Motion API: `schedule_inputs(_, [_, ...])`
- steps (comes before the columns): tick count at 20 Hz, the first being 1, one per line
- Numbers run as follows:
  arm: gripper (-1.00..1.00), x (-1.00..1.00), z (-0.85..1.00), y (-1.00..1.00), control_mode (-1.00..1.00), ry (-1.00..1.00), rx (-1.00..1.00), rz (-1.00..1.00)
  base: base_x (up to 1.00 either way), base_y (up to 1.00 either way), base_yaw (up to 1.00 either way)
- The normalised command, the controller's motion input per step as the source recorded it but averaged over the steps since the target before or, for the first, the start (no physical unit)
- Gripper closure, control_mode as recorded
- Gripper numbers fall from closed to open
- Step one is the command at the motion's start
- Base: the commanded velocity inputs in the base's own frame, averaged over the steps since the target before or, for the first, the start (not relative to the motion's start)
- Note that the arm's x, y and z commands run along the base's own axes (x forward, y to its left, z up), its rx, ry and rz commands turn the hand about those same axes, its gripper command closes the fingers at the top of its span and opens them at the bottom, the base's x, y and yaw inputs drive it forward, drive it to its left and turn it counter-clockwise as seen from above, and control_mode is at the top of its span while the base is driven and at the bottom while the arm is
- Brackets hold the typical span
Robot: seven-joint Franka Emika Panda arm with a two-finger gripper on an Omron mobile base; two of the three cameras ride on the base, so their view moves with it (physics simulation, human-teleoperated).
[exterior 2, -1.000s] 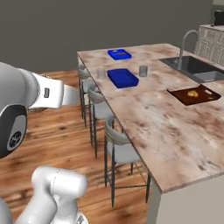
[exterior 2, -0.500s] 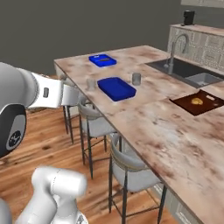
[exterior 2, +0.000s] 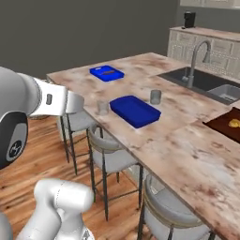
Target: Take the donuts from the fridge and place them on the empty tray on the dining counter.
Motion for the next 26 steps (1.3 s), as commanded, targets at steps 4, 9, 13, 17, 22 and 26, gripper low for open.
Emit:
schedule_inputs(4, [1.0,0.0,0.0,0.0,1.0,0.0,0.0,0.0,1.0,0.92,-0.14])
schedule_inputs(9, [1.0,0.0,0.0,0.0,1.0,0.0,0.0,0.0,0.96,0.2,-0.45])
schedule_inputs(13, [1.0,0.0,0.0,0.0,1.0,0.0,0.0,0.0,0.03,0.0,-0.99])
schedule_inputs(17, [1.0,0.0,0.0,0.0,1.0,0.0,0.0,0.0,0.07,0.0,-0.98])
schedule_inputs(22, [1.0,0.0,0.0,0.0,1.0,0.0,0.0,0.0,0.92,0.78,-0.53])
schedule_inputs(26, [1.0,0.0,0.0,0.0,1.0,0.0,0.0,0.0,1.0,0.63,-0.08])
